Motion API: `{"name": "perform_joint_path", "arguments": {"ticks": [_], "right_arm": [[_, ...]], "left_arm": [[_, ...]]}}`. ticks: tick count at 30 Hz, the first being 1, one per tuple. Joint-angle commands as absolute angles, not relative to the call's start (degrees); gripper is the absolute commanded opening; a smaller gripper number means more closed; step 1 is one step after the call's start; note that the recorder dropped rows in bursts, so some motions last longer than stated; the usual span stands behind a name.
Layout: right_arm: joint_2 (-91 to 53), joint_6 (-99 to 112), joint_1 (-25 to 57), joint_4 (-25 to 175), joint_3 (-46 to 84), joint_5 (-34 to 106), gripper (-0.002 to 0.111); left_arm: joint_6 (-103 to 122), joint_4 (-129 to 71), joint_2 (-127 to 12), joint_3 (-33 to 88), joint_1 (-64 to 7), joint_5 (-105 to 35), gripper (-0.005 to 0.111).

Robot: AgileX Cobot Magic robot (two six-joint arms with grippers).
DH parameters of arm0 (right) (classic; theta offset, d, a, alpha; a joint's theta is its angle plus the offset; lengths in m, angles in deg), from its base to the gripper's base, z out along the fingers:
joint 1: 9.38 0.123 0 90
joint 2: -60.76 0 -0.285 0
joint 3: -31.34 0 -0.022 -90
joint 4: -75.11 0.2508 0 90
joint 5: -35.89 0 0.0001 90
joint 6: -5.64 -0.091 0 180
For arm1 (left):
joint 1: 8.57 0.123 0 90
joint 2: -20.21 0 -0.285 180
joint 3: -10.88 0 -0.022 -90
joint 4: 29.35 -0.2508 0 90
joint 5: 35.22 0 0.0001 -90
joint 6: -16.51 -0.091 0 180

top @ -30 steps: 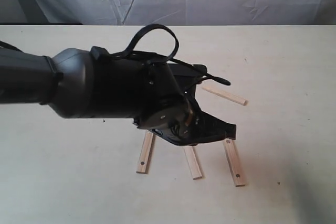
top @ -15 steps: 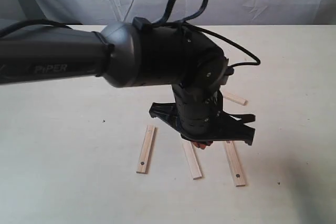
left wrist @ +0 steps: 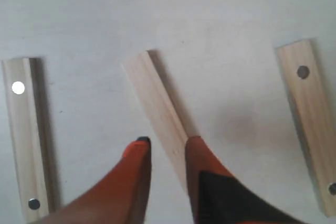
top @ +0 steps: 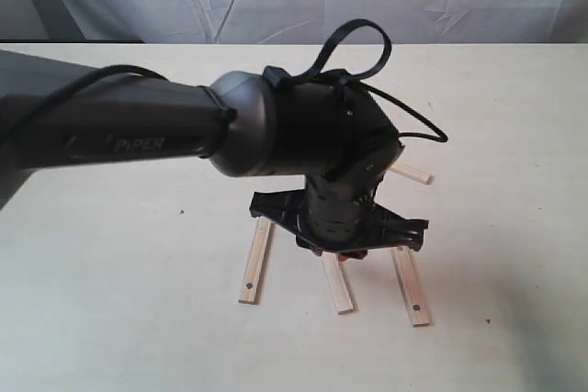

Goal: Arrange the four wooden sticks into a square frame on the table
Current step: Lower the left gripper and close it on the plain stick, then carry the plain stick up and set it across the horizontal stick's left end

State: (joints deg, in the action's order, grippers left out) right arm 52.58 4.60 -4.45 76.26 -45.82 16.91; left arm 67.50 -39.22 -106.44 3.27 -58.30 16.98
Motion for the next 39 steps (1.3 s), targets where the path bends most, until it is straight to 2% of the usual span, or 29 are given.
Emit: {"name": "perform_joint_path", "arguments": {"ticks": [1,5,19,22,29,35,39], "right_arm": [[52.98,4.54,-4.76,76.33,-45.87,17.38,0.0],[52.98,4.54,-4.76,76.33,-45.87,17.38,0.0],[52.98,4.54,-4.76,76.33,-45.87,17.21,0.0],[52.98,4.54,-4.76,76.33,-45.87,17.21,0.0],[52.98,4.54,-4.76,76.33,-45.87,17.21,0.0],[52.98,4.54,-4.76,76.33,-45.87,17.32,0.0],[52.98,4.54,-4.76,76.33,-45.87,17.32,0.0]], "left_arm": [[67.88,-39.11,-107.25,5.35,-59.06,14.89,0.042],[67.98,-39.47,-107.25,6.74,-59.51,11.13,0.047],[71.44,-41.35,-109.87,7.26,-59.51,9.69,0.047],[68.37,-40.32,-110.51,7.5,-59.51,9.68,0.038],[65.04,-42.17,-110.76,8.21,-59.51,9.84,0.002],[62.3,-51.14,-107.46,6.53,-58.43,9.84,0.0],[51.35,-53.34,-105.28,2.94,-57.47,9.19,0.0]]}}
